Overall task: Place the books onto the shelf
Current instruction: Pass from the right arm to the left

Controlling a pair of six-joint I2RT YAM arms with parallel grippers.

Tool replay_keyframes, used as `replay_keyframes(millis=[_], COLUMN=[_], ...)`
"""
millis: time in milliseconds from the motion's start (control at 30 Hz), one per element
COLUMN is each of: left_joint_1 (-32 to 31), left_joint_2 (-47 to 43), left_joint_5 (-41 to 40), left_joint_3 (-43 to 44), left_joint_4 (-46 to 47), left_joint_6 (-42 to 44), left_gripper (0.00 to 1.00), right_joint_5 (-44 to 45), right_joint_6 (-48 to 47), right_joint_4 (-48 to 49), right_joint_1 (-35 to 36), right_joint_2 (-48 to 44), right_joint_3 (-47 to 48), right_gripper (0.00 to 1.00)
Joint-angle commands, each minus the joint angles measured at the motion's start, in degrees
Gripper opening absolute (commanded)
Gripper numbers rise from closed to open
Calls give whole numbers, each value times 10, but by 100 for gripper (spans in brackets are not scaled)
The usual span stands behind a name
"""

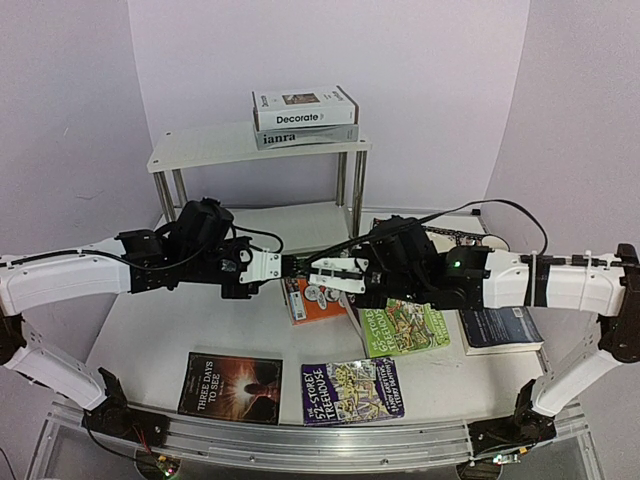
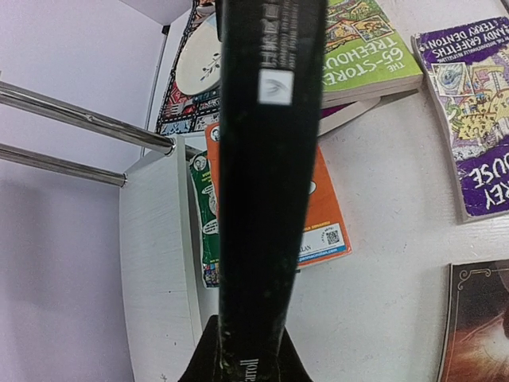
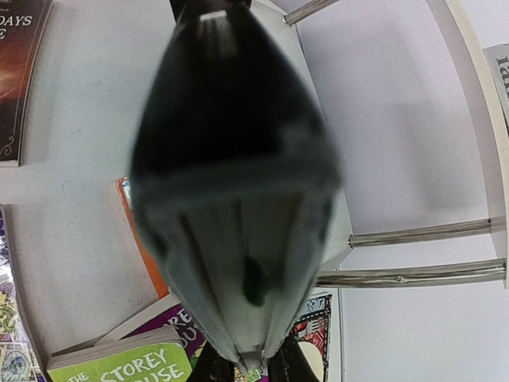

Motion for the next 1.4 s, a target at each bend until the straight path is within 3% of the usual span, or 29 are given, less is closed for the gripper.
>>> replay_keyframes(millis=[0,200,333,400,767,1133,1367], left_joint_1=[0,0,0,0,0,0,0], left_joint_2=[-7,-27,-33,-28,33,56,88], left_joint_5=[-24,-71,-101,-121,-259,-254,-332], left_joint_3=[18,3,-1,1,26,41,35], left_joint_4=[15,15,15,16,35,87,131], left_joint_6=[-15,-13,-20,-27,-36,-37,-27], left_gripper=[0,0,0,0,0,0,0], right_joint_5=[19,38,59,68,164,207,223], right_joint_6=[12,13,22,33,158,289,329], right_joint_4=[69,75,80,81,130,153,166], right_joint_1=[2,2,1,2,1,0,-10], right_joint_2=[-37,-66,-87,-97,-121,-148,-188], right_joint_3=[27,-19,-55,-72,-149,-239,-315], right_gripper=[17,67,91,96,98,98,98])
